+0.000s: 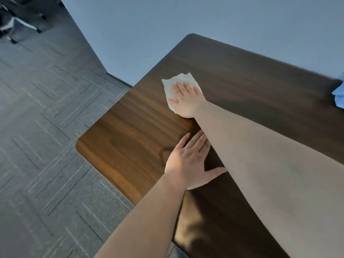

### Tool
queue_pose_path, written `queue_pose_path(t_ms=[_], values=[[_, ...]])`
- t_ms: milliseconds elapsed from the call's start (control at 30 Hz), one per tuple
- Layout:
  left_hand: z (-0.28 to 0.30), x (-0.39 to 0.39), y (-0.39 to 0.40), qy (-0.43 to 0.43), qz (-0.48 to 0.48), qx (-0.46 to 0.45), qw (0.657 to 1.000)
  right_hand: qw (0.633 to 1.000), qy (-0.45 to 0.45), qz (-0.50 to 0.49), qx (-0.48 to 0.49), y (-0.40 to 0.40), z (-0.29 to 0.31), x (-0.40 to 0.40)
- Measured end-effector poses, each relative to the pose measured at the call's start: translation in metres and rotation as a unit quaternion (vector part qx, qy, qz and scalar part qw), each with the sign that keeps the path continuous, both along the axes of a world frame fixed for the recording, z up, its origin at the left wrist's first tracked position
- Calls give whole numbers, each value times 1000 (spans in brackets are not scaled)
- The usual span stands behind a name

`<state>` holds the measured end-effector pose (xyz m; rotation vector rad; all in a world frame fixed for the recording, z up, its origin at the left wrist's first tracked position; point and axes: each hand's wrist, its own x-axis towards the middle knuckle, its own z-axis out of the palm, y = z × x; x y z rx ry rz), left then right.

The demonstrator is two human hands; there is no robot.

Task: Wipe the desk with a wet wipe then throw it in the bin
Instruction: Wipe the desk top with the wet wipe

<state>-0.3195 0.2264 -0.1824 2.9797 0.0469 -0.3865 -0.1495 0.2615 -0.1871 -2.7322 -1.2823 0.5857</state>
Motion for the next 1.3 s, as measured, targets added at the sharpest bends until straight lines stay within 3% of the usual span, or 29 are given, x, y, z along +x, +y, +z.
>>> queue_pose_path(t_ms=[367, 600, 767, 867, 1000, 1167, 1300], values=[[2, 2, 1, 22, 13, 17, 1000, 1000, -13, 6, -1, -41, -2, -6], [5, 0, -4, 27, 11, 28, 999, 990, 18, -136, -21, -170, 3, -12], [16, 0, -18, 24, -51, 127, 990, 969, 19, -243, -42, -296, 5, -27], [25, 12, -58, -11, -103, 132, 986, 949, 27, -309, -47, -373, 6, -41], [30, 36, -142, -16, -118, 66, 991, 917, 24, -395, -47, -476, 10, -68], [21, 55, -249, -27, -246, 77, 966, 869, 19, -492, -51, -612, 9, -101], [16, 60, -320, -25, -274, 63, 959, 828, 22, -557, -60, -701, 9, -124]])
